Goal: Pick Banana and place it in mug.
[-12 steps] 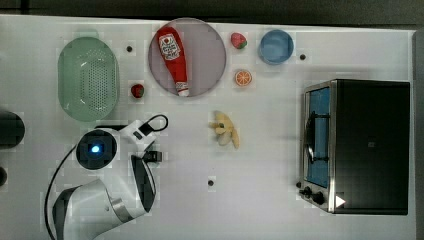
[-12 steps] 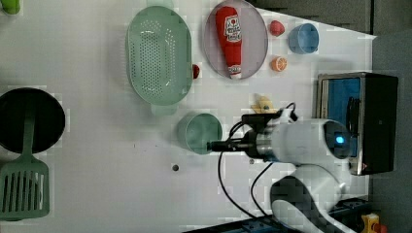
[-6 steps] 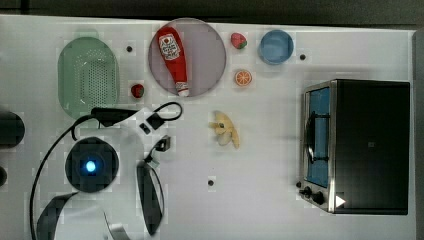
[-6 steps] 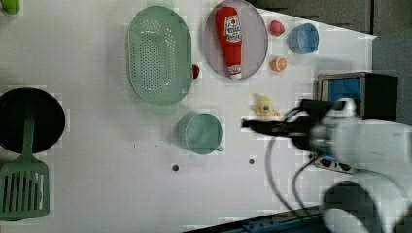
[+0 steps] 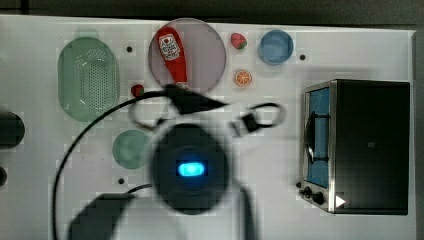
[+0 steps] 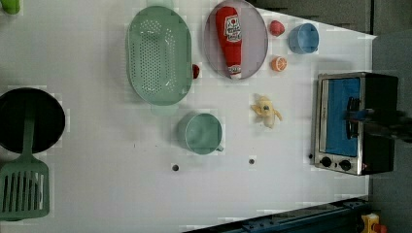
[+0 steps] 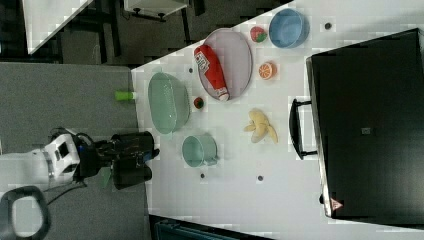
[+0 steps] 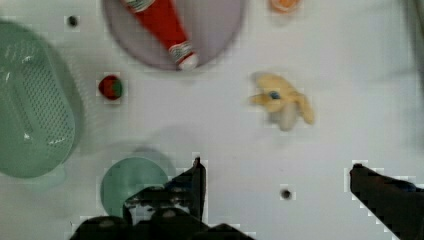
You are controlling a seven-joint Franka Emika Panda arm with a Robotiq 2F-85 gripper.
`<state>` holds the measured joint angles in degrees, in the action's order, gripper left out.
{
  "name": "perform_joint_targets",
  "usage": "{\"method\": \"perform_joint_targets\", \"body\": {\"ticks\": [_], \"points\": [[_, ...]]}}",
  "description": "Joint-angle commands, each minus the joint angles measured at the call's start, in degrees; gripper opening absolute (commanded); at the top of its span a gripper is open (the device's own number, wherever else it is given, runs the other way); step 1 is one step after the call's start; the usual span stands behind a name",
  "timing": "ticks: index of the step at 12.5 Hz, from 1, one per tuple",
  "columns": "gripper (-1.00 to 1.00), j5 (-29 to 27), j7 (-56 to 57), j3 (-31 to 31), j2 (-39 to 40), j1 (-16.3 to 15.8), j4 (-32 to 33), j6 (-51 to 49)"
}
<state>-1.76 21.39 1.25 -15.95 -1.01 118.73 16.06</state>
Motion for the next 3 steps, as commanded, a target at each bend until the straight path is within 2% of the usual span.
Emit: {"method": "perform_joint_targets", "body": {"ticks": [1,3], "points": [[1.00,0.5,-2.9,-4.6,1.5,2.7,-8.2,-7.3],[1.00,4.8,-2.9,-5.1,1.8,2.7,-12.0,-9.2]]}}
